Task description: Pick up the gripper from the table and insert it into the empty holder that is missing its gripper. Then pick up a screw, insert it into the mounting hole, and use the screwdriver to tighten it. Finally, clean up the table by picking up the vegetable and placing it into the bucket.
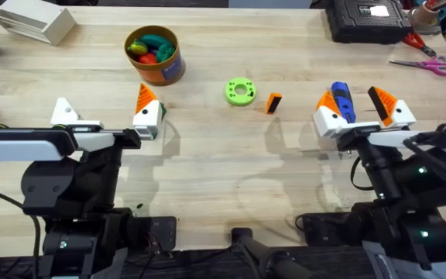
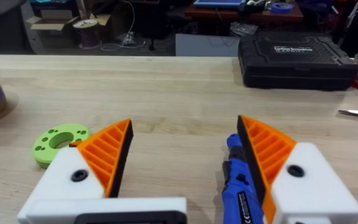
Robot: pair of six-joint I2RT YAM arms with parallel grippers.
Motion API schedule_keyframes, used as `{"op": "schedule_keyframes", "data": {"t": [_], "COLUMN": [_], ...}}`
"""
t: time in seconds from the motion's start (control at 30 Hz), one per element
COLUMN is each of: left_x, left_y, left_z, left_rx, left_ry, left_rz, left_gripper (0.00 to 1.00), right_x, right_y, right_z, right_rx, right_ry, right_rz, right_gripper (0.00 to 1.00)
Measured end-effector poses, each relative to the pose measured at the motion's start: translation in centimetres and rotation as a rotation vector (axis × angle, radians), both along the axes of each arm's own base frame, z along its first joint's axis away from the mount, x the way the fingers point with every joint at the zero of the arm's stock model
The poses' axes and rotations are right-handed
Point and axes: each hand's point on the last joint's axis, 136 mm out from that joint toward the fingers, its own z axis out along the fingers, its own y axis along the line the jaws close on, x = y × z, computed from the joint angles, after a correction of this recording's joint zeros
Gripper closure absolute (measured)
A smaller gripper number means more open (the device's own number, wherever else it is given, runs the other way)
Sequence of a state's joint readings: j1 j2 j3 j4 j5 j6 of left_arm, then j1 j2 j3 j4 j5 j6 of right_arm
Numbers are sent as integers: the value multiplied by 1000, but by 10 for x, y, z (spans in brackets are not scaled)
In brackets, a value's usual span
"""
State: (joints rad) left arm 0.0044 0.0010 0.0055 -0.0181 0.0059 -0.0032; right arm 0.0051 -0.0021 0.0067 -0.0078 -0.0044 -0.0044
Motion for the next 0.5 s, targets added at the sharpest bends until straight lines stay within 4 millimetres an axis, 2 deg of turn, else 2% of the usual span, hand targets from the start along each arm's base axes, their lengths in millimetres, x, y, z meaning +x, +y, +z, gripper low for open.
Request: {"op": "schedule_keyframes", "data": {"t": [0.37, 0.43, 0.5], "left_x": [0, 0, 0], "left_y": [0, 0, 0], "left_z": [3, 8, 15], "left_rx": [5, 19, 31], "left_ry": [-12, -34, -58], "left_rz": [0, 0, 0], "left_gripper": [15, 15, 15], "right_x": [0, 1, 1], "right_y": [0, 0, 0], "right_z": [0, 6, 20], "right_rx": [0, 0, 1], "right_ry": [-2, -25, -81], "right_rz": [0, 0, 0], "right_gripper": [10, 10, 10]}}
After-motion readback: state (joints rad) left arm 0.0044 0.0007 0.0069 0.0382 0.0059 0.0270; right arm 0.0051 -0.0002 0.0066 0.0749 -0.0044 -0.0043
